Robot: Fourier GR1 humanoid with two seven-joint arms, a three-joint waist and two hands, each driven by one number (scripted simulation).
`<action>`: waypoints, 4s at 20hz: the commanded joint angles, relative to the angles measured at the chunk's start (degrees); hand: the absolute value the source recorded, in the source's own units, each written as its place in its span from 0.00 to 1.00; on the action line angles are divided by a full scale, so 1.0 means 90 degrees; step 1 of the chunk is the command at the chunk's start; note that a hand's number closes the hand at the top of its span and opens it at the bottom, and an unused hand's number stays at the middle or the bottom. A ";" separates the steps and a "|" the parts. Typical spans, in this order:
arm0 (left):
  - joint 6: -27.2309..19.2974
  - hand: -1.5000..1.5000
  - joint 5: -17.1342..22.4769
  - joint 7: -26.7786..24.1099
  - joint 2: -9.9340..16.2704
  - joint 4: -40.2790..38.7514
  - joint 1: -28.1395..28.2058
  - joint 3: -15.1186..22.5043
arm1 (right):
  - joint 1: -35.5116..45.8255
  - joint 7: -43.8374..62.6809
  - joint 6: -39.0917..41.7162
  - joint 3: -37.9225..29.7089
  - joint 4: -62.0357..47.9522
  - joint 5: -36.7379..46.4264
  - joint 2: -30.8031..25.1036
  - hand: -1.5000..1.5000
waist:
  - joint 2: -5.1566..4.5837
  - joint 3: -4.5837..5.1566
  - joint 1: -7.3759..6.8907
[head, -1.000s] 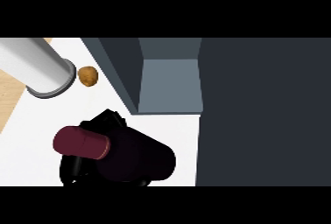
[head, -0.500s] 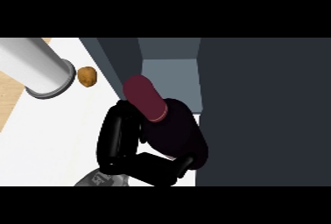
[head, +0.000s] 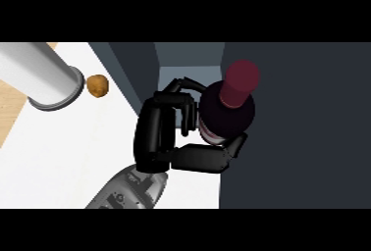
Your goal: Pick up the wine, place it into the cabinet and close the cabinet
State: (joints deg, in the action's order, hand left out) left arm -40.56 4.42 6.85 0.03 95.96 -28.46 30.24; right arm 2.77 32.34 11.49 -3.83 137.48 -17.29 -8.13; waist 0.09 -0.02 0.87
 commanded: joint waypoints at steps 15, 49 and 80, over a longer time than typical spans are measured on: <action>-0.0657 1.00 0.0741 -0.0986 -0.0004 -0.0558 0.0223 0.0223 | -0.0184 0.0273 -0.0199 0.0212 0.0837 -0.0008 0.0153 0.00 | 0.0003 0.0003 -0.0056; 0.0178 1.00 0.2035 -0.3269 -0.0003 -0.4249 -0.1012 -0.0962 | 0.0041 0.0680 -0.0289 -0.0045 0.1031 -0.0693 -0.0061 0.00 | -0.0011 0.0004 0.0048; 0.1020 1.00 0.2708 -0.5237 0.0024 -0.8328 -0.3319 -0.2792 | -0.0122 0.0074 -0.0027 -0.0062 0.0497 -0.0613 0.0104 0.00 | -0.0064 0.0006 0.0120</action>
State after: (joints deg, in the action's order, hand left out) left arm -34.33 27.51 -38.20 0.04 23.70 -58.15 8.26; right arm 2.56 31.15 12.40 -3.49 136.62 -19.42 -7.51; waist -0.47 0.03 2.28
